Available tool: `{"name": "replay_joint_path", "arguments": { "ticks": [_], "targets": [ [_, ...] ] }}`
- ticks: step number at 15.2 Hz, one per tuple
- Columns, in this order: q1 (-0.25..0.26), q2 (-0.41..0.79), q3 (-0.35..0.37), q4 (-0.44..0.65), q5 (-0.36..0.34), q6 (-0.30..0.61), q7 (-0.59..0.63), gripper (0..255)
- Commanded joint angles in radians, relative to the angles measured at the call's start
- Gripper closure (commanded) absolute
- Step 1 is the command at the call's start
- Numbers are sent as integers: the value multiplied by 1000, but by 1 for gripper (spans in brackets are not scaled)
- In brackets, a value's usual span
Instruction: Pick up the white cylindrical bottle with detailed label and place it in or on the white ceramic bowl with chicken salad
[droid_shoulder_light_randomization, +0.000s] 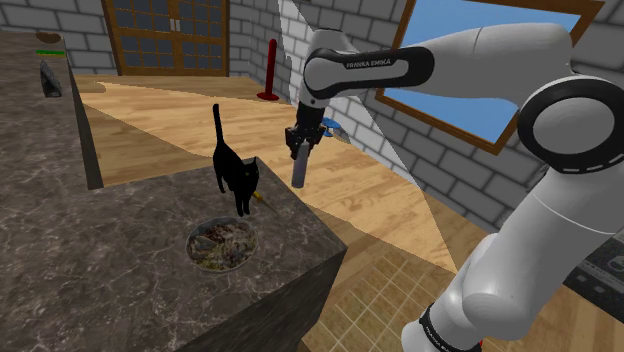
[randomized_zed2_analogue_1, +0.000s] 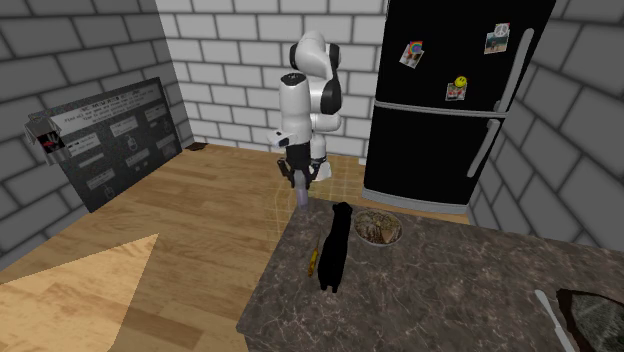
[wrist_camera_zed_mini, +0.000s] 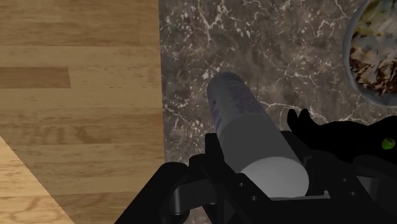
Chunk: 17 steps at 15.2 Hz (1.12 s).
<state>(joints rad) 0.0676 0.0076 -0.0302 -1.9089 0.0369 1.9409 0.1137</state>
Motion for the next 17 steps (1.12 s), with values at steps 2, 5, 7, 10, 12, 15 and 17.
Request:
{"name": "replay_joint_path", "arguments": {
  "ticks": [2, 5, 7, 10, 12, 15, 17],
  "targets": [
    [1, -4, 1, 36, -1, -40, 3, 255],
    [12, -9, 12, 55, -2, -63, 27, 255],
    [35, -12, 35, 60, -3, -70, 74, 255],
    [70, -11, 70, 75, -5, -82, 145, 255],
    [93, -5, 94, 92, -7, -91, 192, 255],
    [128, 12, 129, 126, -11, -106, 263, 255],
    [151, 28, 151, 154, -15, -117, 310, 255]
  ]
}}
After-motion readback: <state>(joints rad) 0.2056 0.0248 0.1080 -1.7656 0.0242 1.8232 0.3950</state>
